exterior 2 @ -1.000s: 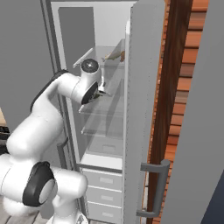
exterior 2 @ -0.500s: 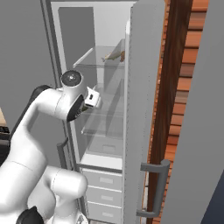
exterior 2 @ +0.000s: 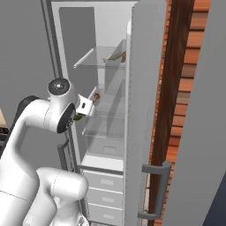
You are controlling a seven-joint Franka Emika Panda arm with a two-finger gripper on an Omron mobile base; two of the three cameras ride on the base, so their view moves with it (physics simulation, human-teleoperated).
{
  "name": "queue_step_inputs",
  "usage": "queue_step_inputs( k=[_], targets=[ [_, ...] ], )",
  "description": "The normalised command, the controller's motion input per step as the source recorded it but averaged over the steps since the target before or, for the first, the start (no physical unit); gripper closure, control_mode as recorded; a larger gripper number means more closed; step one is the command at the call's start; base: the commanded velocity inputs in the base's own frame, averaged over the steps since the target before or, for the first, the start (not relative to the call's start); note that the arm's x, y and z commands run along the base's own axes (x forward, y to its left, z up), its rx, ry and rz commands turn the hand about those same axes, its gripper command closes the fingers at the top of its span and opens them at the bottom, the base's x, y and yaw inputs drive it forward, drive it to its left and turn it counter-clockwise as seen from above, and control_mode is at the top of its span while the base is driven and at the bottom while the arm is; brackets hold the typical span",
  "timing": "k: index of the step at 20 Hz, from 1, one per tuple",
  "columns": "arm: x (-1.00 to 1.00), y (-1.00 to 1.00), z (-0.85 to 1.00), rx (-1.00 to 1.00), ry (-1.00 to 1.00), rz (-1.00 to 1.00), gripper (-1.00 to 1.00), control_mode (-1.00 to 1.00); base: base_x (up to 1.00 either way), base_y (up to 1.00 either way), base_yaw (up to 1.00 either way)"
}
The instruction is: Gather the mushroom and lime from the fridge and place them on a tray on the dining counter. Then gather the chicken drumstick and fish from the fridge and place them on the other tray.
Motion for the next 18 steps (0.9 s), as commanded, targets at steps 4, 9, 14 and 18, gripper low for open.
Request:
queue_step_inputs(
  k=[4, 9, 14, 18],
  targets=[
    [-0.14, 0.00, -0.11, -0.02, 0.03, 0.00, 1.00, -1.00, 0.00, 0.00, 0.00],
    [-0.02, 0.01, -0.02, -0.01, 0.00, 0.00, 1.00, -1.00, 0.00, 0.00, 0.00],
    [0.00, 0.00, 0.00, 0.00, 0.00, 0.00, 1.00, -1.00, 0.00, 0.00, 0.00],
    [0.00, 0.00, 0.00, 0.00, 0.00, 0.00, 1.00, -1.00, 0.00, 0.00, 0.00]
  ],
)
